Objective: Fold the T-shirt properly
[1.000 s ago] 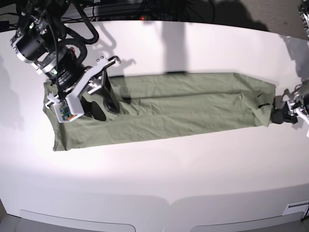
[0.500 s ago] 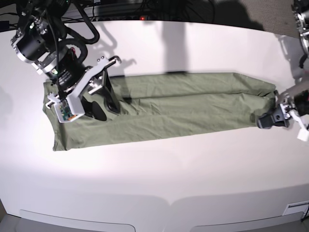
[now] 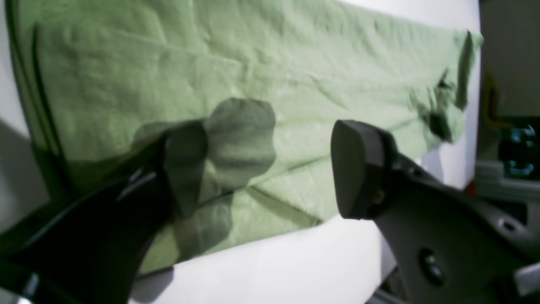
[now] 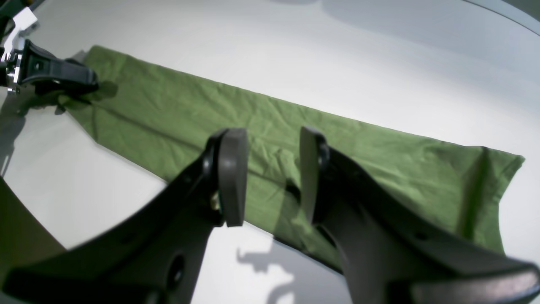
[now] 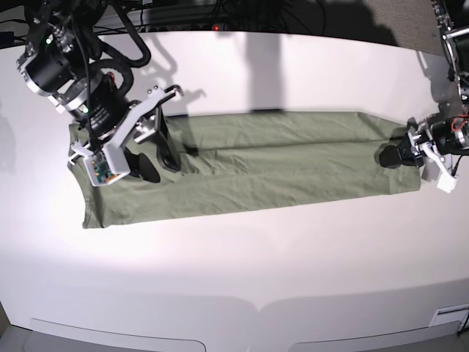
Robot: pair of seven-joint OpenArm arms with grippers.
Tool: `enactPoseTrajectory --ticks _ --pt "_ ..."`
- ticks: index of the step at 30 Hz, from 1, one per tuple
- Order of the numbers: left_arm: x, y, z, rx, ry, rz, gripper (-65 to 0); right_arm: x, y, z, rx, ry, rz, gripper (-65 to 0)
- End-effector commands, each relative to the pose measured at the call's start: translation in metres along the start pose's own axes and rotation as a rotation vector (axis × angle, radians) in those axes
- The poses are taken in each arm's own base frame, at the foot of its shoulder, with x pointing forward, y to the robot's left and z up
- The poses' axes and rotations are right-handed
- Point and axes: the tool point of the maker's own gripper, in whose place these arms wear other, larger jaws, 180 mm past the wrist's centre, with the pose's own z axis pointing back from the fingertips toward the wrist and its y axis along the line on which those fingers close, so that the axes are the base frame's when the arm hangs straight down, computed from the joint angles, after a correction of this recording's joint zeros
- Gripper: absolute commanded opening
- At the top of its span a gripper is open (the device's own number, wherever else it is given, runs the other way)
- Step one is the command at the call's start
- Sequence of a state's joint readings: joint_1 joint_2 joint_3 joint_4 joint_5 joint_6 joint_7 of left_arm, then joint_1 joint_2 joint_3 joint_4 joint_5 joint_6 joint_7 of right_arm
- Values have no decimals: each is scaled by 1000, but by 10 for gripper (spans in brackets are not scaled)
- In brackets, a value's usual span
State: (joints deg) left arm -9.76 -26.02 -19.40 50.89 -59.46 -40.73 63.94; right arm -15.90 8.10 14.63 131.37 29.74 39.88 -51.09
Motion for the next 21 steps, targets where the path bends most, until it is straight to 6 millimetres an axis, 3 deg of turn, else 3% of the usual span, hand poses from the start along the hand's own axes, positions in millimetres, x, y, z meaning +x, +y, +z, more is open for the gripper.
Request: enactPoseTrajectory --ticks 1,7,12,16,21 --pt "2 8 8 37 19 -11 -198 14 1 3 4 -55 16 -451" --pt "41 -28 19 -117 -28 -11 -198 15 1 2 4 -58 16 -451" --pt "82 -37 42 -141 -106 -55 -198 15 1 2 4 -58 16 -451" --pt "96 -18 60 -48 -142 -85 -198 15 1 2 4 -59 16 -451" --pt "93 23 59 178 -145 -166 -198 16 1 2 4 -59 16 -451"
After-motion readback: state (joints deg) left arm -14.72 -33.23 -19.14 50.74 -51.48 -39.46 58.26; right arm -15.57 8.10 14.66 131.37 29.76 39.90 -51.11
